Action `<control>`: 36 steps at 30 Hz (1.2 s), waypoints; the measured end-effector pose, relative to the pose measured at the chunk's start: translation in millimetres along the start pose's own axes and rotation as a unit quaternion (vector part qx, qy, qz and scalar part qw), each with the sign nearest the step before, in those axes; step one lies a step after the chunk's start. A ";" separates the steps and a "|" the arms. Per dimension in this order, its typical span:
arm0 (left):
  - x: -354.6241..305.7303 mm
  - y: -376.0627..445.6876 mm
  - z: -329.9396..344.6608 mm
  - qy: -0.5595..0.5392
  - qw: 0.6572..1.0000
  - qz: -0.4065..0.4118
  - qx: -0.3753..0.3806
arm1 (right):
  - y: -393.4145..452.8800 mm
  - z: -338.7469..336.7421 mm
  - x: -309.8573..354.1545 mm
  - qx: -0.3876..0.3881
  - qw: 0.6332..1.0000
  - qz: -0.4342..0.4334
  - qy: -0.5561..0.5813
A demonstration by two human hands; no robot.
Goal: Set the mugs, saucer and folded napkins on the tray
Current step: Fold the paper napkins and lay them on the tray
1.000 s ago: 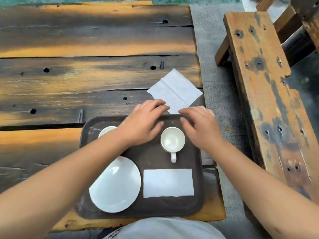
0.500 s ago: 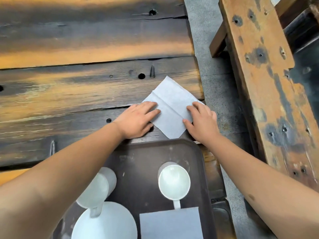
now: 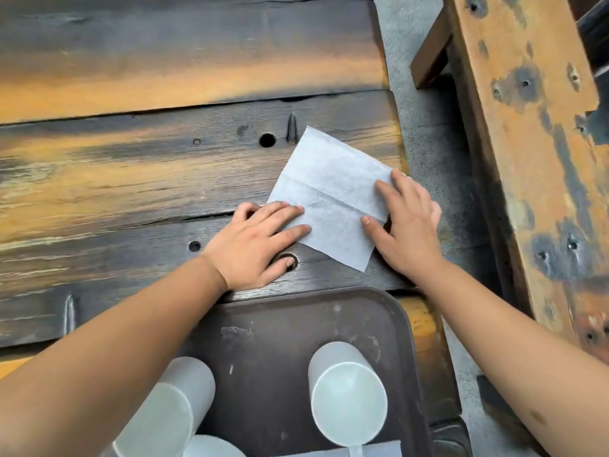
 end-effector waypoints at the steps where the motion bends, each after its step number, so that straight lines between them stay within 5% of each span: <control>1: 0.2 0.0 -0.3 0.001 1.000 -0.004 -0.002 | 6.4 -2.7 -0.8 -0.013 1.000 0.013 0.017; 7: 0.7 -0.2 1.6 0.013 1.000 -0.009 0.005 | 57.3 -13.7 3.8 -0.032 0.994 0.101 0.037; 15: 2.4 1.2 0.6 0.018 0.999 -0.025 0.018 | 31.6 -5.5 58.1 0.031 0.992 -0.112 -0.057; 19: 2.3 0.9 0.5 0.016 0.999 -0.027 0.019 | 17.0 -11.8 65.7 -0.040 0.990 -0.125 -0.044; 25: 1.8 0.6 -1.8 0.011 1.000 -0.025 0.003 | 8.2 -3.6 59.6 -0.011 0.987 -0.144 -0.065; 36: 4.9 -2.4 -3.6 -0.060 0.996 -0.049 -0.049 | 5.8 -1.8 49.8 -0.114 0.985 -0.125 0.044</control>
Point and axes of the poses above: each hand's wrist, its own y-axis towards the middle knuckle, its own z-axis out of the palm, x = y × z, the point moved 5 cm from there along y, towards the middle knuckle, and after that the axes turned 9 degrees about z, right-handed, at the moved point
